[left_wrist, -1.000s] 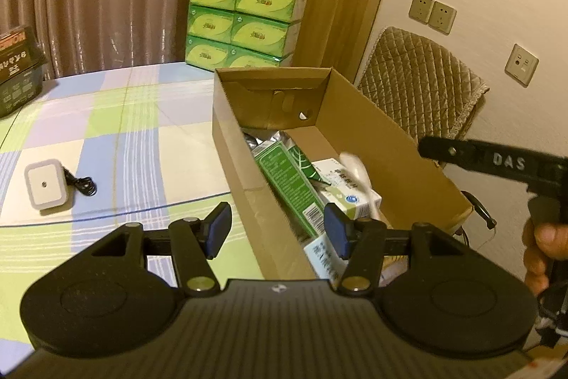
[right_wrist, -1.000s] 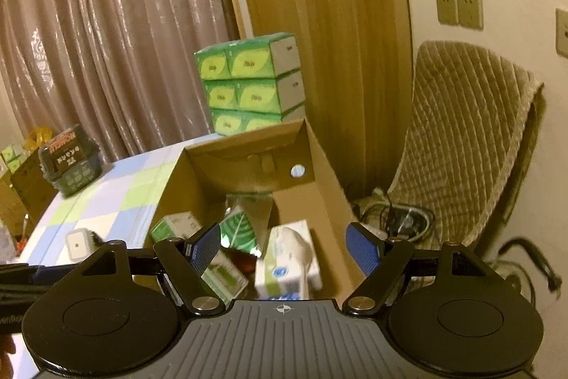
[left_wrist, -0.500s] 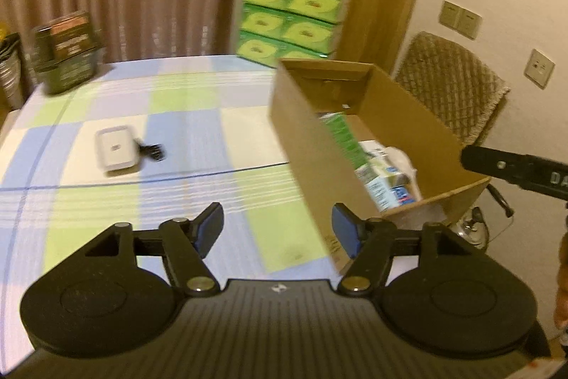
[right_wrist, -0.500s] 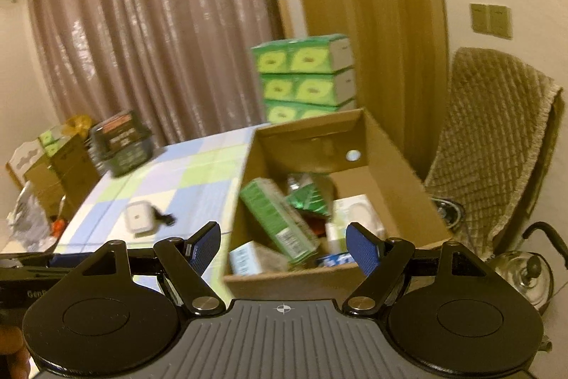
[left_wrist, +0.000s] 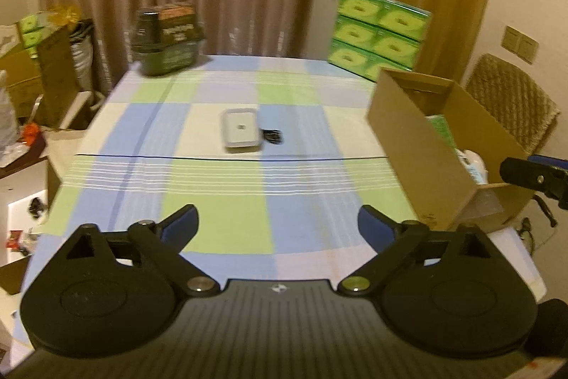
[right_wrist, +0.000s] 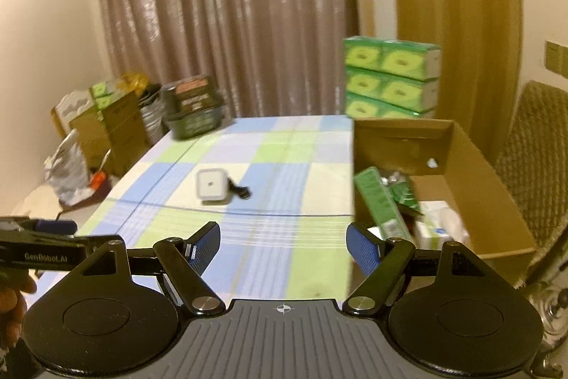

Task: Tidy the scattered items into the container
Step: 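Withdraw both tools from the cardboard box toward the night light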

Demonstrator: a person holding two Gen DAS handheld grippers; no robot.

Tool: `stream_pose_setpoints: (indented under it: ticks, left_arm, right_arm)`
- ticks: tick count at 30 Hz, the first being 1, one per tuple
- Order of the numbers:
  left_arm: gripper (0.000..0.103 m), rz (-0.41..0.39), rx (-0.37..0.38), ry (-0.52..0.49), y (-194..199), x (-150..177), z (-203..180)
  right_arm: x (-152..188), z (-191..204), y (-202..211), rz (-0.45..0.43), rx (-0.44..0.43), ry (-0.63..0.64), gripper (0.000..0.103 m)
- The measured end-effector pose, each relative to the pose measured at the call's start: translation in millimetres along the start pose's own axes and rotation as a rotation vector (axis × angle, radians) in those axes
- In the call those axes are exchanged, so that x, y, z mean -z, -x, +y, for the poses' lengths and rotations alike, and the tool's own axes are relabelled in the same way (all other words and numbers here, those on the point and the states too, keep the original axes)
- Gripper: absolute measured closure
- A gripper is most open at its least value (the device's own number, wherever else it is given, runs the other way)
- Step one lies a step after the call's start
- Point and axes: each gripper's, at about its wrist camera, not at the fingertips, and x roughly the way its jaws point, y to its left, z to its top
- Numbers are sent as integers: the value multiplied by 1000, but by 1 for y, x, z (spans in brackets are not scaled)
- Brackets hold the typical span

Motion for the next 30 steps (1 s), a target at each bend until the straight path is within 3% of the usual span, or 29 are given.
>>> stream_pose_setpoints:
  ticks: [16,30]
  left_arm:
    - [4,12,-76,53,-21,-4,69]
    - [4,0,-35,-11,-128,-46,63]
  right_arm:
    - [0,48,-80,80,-61,153,26]
    - [-27,21,-185,114,-47,131,26]
